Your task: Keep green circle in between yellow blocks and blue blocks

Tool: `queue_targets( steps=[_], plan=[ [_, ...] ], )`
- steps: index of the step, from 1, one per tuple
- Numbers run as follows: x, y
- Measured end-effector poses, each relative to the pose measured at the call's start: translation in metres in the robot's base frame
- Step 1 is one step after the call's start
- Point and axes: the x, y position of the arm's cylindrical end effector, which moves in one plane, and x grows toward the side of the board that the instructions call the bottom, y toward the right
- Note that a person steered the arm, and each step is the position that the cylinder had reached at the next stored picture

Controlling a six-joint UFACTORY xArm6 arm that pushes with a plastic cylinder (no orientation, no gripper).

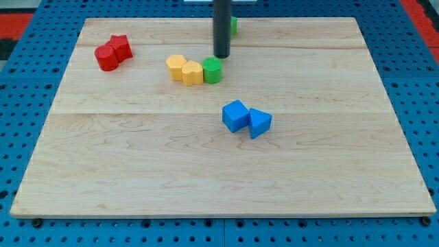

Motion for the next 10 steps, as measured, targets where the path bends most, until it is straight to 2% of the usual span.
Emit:
queue_targets(
  steps=[2,3,4,5,6,7,8,10],
  plan=[
    [0.056,-0.006],
    [0.058,0.0],
    [0.06,0.033],
    [0.067,-0.019],
    [0.08,-0.099],
    [0.097,-0.124],
    [0.088,-0.097],
    [0.085,-0.093]
  ],
)
